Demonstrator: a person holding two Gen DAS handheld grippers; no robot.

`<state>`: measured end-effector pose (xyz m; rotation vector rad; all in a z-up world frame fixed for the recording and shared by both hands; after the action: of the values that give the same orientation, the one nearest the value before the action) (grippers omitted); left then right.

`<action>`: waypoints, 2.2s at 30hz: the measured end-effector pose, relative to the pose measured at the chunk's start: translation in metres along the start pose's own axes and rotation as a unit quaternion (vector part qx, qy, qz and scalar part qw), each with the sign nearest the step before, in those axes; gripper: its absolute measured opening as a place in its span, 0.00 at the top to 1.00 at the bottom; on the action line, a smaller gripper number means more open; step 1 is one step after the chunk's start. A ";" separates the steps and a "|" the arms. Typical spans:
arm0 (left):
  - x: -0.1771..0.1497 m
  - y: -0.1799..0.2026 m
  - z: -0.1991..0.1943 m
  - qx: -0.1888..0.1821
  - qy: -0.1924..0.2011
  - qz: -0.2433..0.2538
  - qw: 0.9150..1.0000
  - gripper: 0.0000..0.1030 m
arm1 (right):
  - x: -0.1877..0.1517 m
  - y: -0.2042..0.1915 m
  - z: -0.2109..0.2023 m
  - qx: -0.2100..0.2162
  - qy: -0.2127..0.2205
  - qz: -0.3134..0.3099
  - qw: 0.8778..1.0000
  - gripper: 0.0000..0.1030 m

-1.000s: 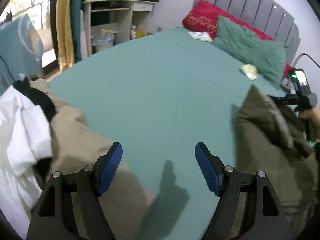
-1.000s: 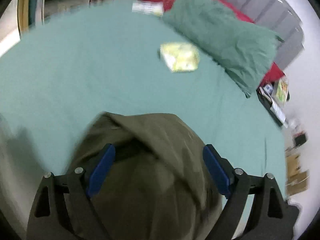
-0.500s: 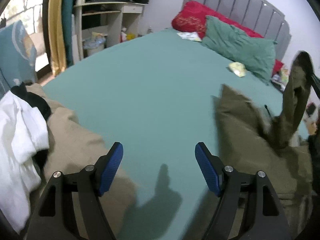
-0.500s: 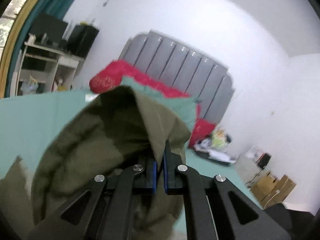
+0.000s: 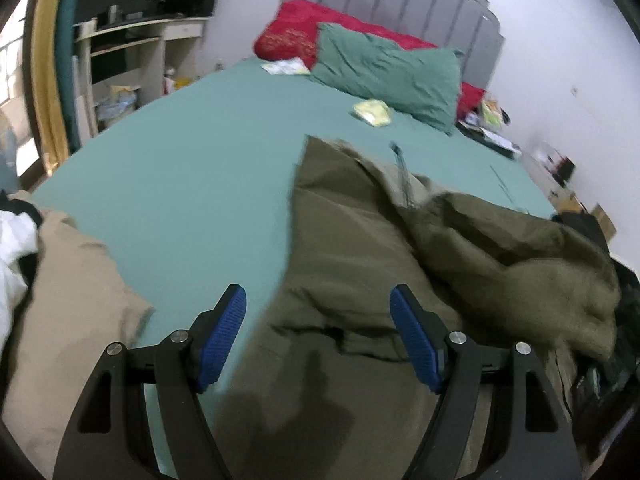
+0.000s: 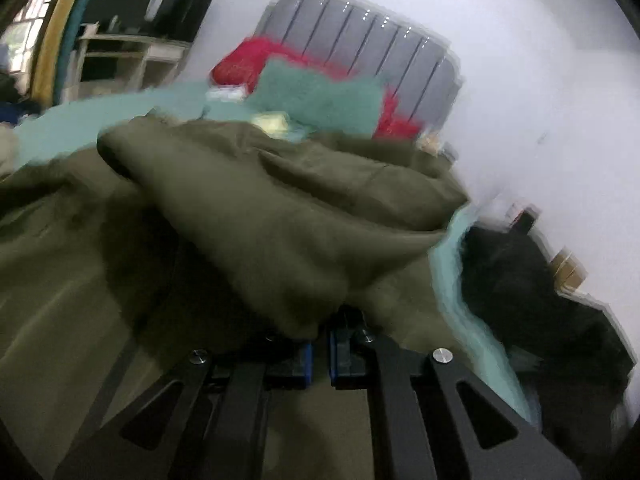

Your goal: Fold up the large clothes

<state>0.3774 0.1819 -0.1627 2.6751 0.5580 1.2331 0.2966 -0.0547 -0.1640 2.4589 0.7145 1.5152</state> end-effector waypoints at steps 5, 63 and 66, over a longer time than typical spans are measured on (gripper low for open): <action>-0.006 0.024 0.006 -0.023 -0.008 0.012 1.000 0.24 | -0.023 -0.021 -0.046 0.084 -0.021 -0.059 0.995 0.63; -0.224 -0.073 -0.113 0.076 -0.149 0.003 0.986 0.24 | -0.226 0.148 -0.084 0.096 -0.268 0.212 0.935 0.27; -0.226 -0.070 -0.114 0.077 -0.146 0.010 0.986 0.25 | -0.227 0.138 -0.089 0.111 -0.276 0.195 0.935 0.35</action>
<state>0.1376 0.1553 -0.2672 2.9229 0.6037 0.8063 0.1773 -0.2931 -0.2500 3.1278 0.3132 0.7673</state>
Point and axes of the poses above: each gripper's, at about its wrist camera, not at the fingertips, and z roughly the way its jaws point, y to its right, x to its top, the point moved 6 cm from there along z, roughly the way its jaws point, and after that the axes turned 5 degrees about -x, right-handed, at the moved point
